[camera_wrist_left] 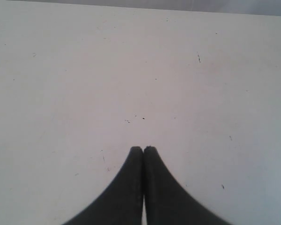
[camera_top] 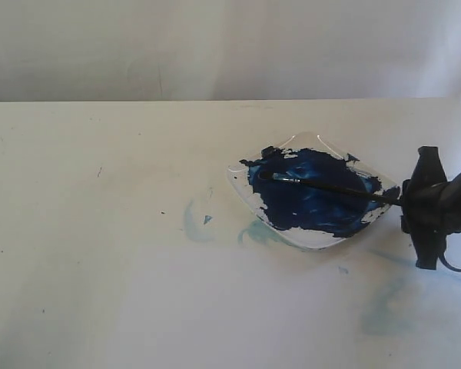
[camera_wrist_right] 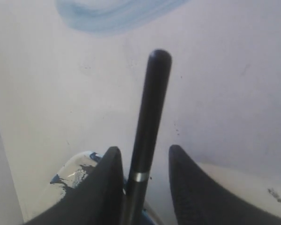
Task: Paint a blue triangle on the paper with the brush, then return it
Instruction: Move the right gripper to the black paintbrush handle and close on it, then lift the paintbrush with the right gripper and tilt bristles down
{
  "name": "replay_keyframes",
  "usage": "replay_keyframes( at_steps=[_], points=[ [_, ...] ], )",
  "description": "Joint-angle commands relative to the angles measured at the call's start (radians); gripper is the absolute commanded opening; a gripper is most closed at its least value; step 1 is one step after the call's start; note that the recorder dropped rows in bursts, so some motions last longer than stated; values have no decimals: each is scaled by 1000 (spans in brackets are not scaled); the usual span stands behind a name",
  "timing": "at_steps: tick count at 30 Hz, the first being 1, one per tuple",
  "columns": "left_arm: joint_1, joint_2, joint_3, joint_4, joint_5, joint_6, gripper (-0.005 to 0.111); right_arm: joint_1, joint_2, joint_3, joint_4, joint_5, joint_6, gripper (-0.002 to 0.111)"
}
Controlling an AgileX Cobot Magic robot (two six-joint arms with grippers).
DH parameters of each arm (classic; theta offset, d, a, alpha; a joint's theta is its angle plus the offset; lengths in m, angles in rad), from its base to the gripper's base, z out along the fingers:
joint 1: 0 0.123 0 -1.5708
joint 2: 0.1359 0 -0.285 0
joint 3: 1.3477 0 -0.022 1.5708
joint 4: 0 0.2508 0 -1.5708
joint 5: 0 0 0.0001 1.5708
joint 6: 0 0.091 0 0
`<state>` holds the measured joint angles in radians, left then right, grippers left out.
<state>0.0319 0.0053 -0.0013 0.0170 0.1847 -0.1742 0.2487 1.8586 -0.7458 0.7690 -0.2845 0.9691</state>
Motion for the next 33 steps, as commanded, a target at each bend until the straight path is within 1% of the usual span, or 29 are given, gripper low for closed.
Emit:
replay_keyframes(
  at_steps=[1,5,8,14,19,22,26,28,30,33],
  points=[
    [-9,-5,1,0,-5,-7,0,-1,1,-2,-3,-13,3,19],
    [-9,-5,1,0,-5,-7,0,-1,1,-2,-3,-18,3,6],
    [-9,-5,1,0,-5,-7,0,-1,1,-2,-11,-34,3,0],
    [-9,-5,1,0,-5,-7,0,-1,-13,-2,-30,-39,3,0],
    [-9,-5,1,0,-5,-7,0,-1,-88,0,-69,-123,3,0],
    [-9,-5,1,0,-5,-7,0,-1,-149,0,-122,-204,3,0],
    [-9,-5,1,0,-5,-7,0,-1,-222,0,-304,-387,-13,0],
    [-9,-5,1,0,-5,-7,0,-1,-249,0,-402,-482,-71,0],
    [-9,-5,1,0,-5,-7,0,-1,-274,0,-484,-567,-193,0],
    [-9,-5,1,0,-5,-7,0,-1,-315,0,-587,-580,-431,0]
  ],
)
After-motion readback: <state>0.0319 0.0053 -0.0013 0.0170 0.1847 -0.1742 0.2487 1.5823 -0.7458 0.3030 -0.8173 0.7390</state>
